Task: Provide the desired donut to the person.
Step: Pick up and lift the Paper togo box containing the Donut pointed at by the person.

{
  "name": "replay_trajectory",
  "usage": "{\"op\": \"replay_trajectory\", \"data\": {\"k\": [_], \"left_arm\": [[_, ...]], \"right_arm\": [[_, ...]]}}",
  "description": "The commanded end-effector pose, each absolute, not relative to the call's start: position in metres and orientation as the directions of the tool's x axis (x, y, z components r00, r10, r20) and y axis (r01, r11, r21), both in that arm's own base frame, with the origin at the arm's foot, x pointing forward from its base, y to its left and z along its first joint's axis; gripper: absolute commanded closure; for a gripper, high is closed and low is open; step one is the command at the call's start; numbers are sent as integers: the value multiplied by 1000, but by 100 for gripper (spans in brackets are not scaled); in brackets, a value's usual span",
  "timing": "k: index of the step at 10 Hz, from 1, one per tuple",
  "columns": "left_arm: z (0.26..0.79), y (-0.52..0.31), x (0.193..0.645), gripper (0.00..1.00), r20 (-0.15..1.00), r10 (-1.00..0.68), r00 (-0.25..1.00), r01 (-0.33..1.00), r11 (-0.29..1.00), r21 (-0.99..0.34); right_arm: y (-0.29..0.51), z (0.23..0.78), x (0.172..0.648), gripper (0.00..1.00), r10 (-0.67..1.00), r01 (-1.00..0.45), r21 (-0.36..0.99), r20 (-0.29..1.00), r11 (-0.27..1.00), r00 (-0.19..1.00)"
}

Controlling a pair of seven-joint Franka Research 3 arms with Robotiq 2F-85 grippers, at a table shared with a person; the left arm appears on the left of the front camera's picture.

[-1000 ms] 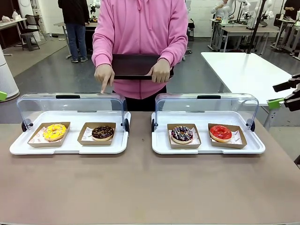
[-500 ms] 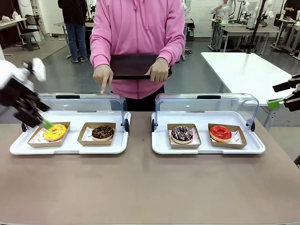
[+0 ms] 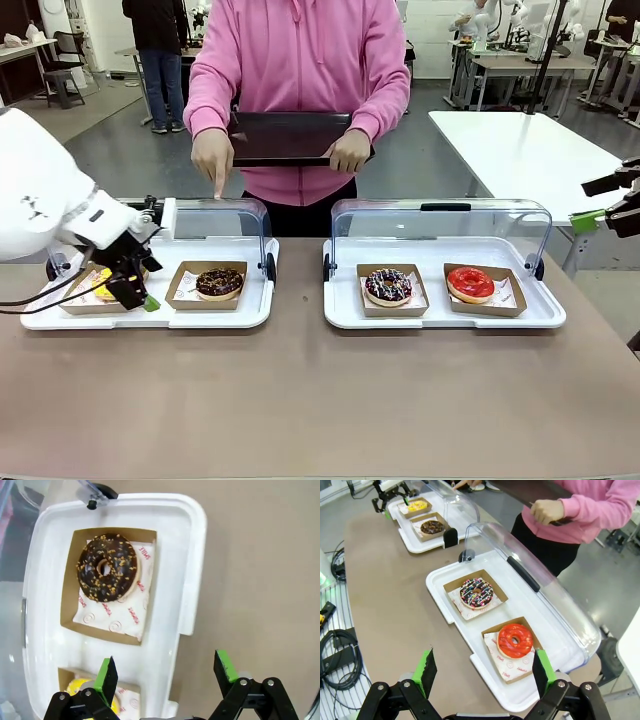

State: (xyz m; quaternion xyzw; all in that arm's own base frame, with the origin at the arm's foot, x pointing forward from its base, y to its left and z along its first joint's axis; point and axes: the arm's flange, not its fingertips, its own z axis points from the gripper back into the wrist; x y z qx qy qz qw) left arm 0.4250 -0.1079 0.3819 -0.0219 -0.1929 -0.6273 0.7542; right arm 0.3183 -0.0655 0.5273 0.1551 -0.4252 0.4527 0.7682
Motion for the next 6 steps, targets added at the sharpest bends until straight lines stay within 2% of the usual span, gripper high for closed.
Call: {"op": "replay_trajectory", "data": {"k": [1,6], "left_arm": [[376,-114,449,0,305,-948,91,963,162,216],[354,-121,481,0,230,-972,45,975,93,203]], "right_arm": [[-66,526,320,0,559,-832,-139,797,538,228],[-66,526,320,0,559,-832,-139,797,538,228]]}}
